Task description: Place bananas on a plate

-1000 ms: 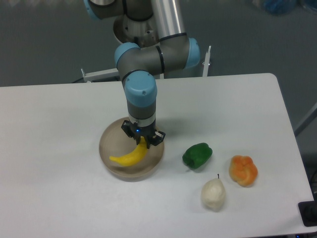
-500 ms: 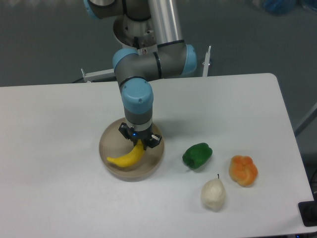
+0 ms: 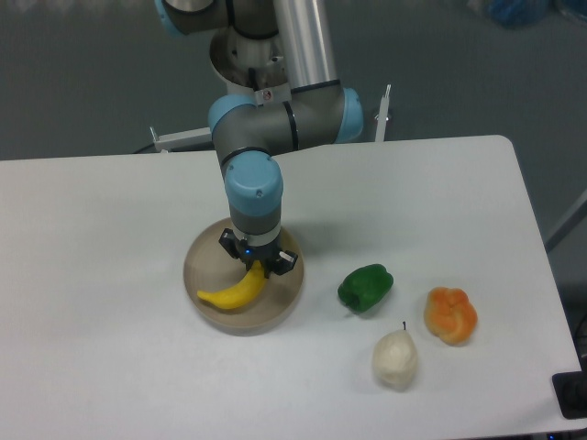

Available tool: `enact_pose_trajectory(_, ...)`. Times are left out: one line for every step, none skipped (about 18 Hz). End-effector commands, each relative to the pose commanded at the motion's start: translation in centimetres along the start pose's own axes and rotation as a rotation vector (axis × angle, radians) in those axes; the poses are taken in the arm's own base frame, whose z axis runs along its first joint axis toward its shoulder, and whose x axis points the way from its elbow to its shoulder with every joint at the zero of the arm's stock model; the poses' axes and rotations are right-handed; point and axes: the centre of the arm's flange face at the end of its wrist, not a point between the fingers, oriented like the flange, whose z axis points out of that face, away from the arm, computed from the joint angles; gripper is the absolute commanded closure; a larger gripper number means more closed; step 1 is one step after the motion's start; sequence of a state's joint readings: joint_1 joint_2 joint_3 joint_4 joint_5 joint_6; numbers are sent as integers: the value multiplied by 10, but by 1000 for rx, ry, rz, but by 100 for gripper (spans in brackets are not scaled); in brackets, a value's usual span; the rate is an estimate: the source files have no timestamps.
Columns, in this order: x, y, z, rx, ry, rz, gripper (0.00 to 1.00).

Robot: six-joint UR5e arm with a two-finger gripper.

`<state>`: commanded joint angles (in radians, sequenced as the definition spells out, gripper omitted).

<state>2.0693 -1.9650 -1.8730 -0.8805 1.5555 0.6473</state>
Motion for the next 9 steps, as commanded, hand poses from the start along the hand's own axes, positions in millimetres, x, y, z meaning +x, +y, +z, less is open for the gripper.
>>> enact_pose_trajectory(-1, -2, -3, 5, -4, 0, 60)
enact_pose_trajectory(-1, -2, -3, 6, -5, -1, 55)
enact_pose_trajectory(-2, -2, -4, 5, -9, -1, 49)
enact_pose_trajectory(-3, -3, -5, 5, -13, 0, 40)
enact_pose_trajectory(-4, -3, -7, 8, -15, -1, 26)
enact_pose_trajectory(-4, -2, -8, 9, -18, -1, 15)
enact_pose_trajectory(-5, -2, -12, 13, -23, 2, 7)
enact_pose_trajectory(-6, -2, -15, 17, -28, 0, 2)
enact_pose_trajectory(-7, -3, -18, 22, -32, 2, 0)
